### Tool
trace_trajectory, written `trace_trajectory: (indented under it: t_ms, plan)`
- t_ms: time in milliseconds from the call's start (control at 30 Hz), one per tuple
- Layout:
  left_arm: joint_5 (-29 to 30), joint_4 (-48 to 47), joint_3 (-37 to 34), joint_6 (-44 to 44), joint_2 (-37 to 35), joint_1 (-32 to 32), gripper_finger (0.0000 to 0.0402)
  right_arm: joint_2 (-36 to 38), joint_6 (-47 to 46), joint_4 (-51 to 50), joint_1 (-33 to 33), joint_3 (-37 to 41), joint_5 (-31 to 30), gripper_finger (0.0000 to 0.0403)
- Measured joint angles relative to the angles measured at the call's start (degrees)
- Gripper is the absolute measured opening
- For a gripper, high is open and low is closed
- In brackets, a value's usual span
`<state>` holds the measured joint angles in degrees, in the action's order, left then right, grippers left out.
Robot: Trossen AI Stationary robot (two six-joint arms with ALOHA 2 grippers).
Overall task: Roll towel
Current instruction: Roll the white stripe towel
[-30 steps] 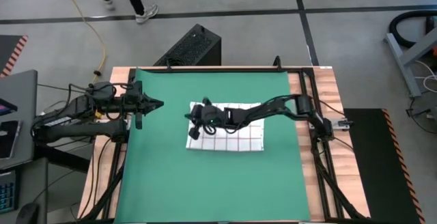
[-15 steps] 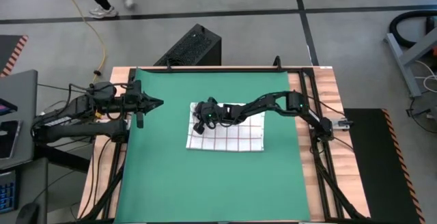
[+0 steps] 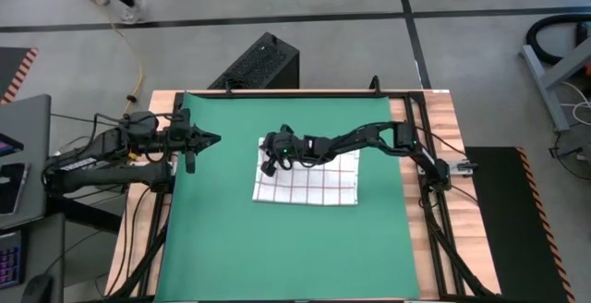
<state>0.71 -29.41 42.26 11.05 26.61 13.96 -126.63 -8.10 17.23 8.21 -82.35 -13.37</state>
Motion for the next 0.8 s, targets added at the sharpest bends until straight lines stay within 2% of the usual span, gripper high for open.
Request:
trace_trajectory:
  t_ms: [367,600,700,800]
  plan:
    - [0.0,-2.19,-0.02,-0.02,0.0,0.0,0.0,-0.26,0.65,-2.96,5.51,0.13,1.12,0.0004]
    - [-0.02,-2.19,-0.02,0.22,0.0,0.0,0.0,0.57,0.65,-2.49,2.52,0.21,-1.12,0.0004]
    - [-0.04,-2.21,-0.02,0.22,0.0,0.0,0.0,1.76,1.08,3.17,0.81,-0.14,-1.56,0.0004]
    - [-0.04,-2.22,-0.02,0.24,0.0,0.0,0.0,1.06,0.3,2.68,0.45,-0.16,-1.86,0.0004]
